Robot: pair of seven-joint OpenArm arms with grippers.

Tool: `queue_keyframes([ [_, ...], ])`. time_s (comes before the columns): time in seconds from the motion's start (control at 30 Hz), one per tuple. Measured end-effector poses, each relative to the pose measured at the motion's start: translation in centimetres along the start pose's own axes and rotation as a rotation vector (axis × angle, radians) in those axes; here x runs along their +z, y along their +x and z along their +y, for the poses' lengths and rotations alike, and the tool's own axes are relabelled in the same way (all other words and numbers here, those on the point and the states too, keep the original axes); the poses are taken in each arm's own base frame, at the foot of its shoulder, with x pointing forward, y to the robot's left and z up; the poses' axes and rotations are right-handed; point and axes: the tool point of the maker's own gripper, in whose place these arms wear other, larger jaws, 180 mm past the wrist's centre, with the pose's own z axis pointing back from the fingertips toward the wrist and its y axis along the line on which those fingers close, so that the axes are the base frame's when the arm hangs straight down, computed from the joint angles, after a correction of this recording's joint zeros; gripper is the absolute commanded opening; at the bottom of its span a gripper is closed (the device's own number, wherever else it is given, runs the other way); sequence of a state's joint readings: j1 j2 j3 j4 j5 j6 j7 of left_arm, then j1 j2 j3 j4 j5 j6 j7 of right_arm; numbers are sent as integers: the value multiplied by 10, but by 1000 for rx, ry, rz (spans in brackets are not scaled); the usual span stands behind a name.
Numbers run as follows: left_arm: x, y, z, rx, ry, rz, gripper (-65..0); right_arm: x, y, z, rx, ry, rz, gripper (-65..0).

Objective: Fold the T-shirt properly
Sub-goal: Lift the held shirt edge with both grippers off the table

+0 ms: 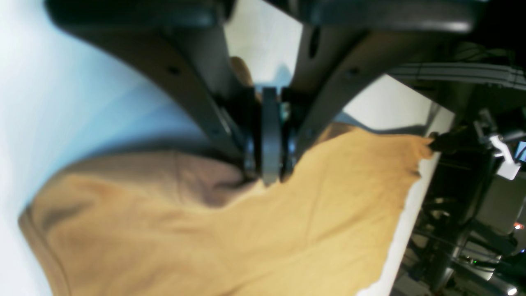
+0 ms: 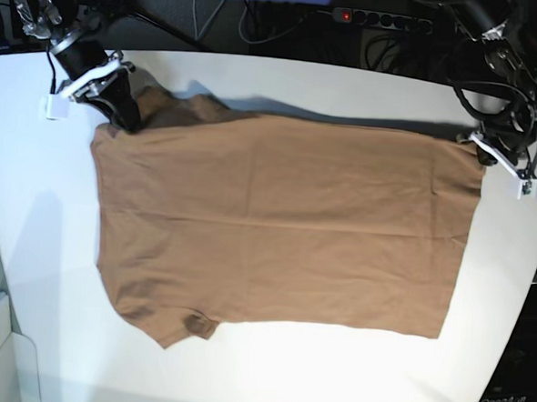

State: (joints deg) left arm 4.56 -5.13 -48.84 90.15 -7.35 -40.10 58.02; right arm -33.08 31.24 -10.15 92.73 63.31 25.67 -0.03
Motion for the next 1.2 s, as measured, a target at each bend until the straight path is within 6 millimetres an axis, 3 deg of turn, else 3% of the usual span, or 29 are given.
queue_keyframes([
  [0.13, -1, 6, 0, -2, 1, 23, -628, -7, 13, 2, 21, 13, -23, -641],
  [0.33, 1, 37, 5, -14, 10, -6, -628, -13, 25, 5, 42, 30, -47, -641],
  [0.5, 1, 51, 3, -12, 8, 0, -628, -22, 40, 8, 61, 47, -79, -641],
  [0.83, 1, 89, -6, -8, -15, -74, -628, -45, 67, 14, 118, 87, -95, -641],
  [0.97, 0, 97, -8, -5, -19, -89, -628, -54, 74, 10, 134, 85, -83, -641],
  [1.2, 1, 132, -25, -56, -49, -149, -628, -69, 90, 4, 156, 78, -82, -641],
])
